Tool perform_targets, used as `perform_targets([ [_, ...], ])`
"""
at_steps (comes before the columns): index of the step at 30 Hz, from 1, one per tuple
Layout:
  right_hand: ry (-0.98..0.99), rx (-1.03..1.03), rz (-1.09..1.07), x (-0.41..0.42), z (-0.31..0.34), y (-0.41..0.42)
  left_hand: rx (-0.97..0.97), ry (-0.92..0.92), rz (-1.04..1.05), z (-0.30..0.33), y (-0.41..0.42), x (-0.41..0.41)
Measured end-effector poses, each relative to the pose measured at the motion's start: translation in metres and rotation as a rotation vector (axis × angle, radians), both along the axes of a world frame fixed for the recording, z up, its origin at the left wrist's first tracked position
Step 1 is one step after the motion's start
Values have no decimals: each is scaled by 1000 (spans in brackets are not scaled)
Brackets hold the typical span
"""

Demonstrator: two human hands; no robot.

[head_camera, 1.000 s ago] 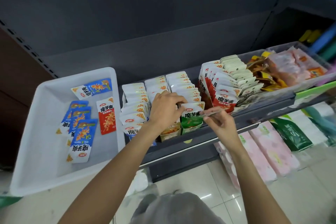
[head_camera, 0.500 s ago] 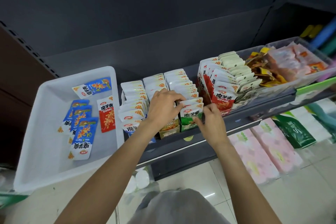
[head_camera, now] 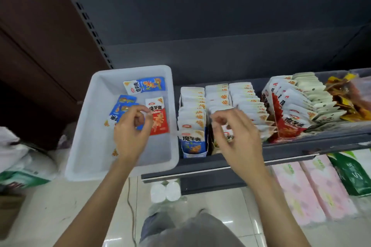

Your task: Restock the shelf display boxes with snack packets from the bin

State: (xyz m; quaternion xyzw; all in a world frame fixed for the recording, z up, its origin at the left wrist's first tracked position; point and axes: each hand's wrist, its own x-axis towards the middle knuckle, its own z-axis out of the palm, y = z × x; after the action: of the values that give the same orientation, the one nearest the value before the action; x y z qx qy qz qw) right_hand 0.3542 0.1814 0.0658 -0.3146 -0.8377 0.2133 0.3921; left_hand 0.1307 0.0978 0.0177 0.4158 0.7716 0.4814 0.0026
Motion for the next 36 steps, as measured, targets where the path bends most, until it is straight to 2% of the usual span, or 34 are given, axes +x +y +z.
perform_targets([
  [4, -295, -100, 231, -98, -18, -10, -534, -42, 33, -45, -21, -83],
  [7, -575, -276, 290, -178, -51, -13, -779, -3, -51, -69, -26, -117],
  [10, -870, -355, 127, -235, -92, -5, -841, 84, -146, -76, -18, -128],
  [14, -988, -404, -177, -266, -127, 10, -961, 351, -334, -84, -12, -134],
  [18, -1001, -389, -285, -271, -137, 16, -998, 349, -371, -94, -10, -141],
  [21, -989, -384, -220, -270, -126, 11, -980, 286, -345, -98, -10, -140],
  [22, -962, -362, -190, -267, -119, 8, -939, 202, -318, -96, -10, -140],
  [24, -824, -333, -167, -258, -103, -1, -734, -180, -259, -87, -8, -141],
  [26, -577, -388, -129, -244, -85, -11, -428, -645, -286, -64, -7, -135],
  [28, -265, -504, -99, -224, -62, -22, -268, -877, -389, -35, -8, -125],
  [29, -112, -558, -89, -212, -50, -27, -241, -918, -435, -22, -7, -119],
  [32, 266, -728, -86, -167, -19, -39, -251, -787, -604, 16, 2, -98],
  [36, 544, -778, -225, -93, -2, -48, -310, -517, -835, 51, 20, -42],
])
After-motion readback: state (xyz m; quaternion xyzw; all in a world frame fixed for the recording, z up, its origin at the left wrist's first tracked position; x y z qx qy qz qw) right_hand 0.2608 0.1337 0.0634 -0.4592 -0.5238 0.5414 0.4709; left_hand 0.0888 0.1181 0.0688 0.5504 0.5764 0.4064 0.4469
